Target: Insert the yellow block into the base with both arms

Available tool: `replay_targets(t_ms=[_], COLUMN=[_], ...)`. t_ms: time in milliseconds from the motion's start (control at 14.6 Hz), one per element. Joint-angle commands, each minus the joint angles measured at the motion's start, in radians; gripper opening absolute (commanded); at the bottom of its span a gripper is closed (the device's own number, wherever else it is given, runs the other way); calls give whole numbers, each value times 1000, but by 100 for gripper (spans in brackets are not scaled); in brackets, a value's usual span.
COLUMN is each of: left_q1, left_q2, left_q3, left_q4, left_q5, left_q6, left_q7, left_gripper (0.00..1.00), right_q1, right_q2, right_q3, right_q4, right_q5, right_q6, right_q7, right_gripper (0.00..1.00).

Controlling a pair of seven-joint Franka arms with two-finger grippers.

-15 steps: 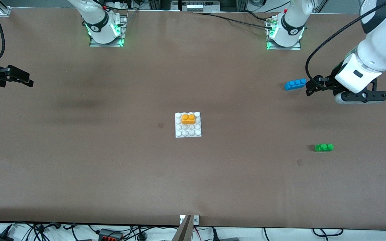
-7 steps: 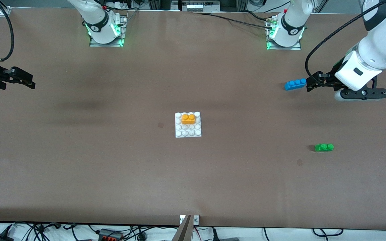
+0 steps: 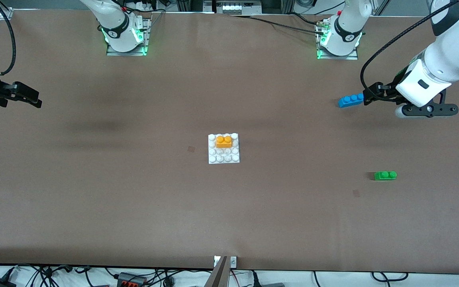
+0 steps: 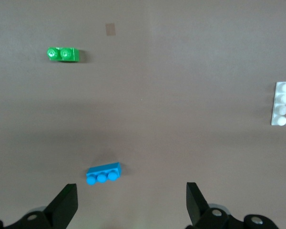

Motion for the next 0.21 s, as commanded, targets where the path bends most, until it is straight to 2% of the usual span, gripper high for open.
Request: replay_targets(t_ms=[0,137], left_q1=[3,3], left_q2=[18,18], left_q3=[-1,-1], left_q4=[36,36], left_q5=[-21,-23], left_q6=[-31,-30], left_q7=[24,24], left_gripper=[100,100], right_q1=[2,2], right_q2=[-16,-16], right_q3=[-1,-1], right_q4=[-18,-18], right_q5=[4,4], right_q6=[16,9], right_q7=[24,23], right_gripper=[100,100])
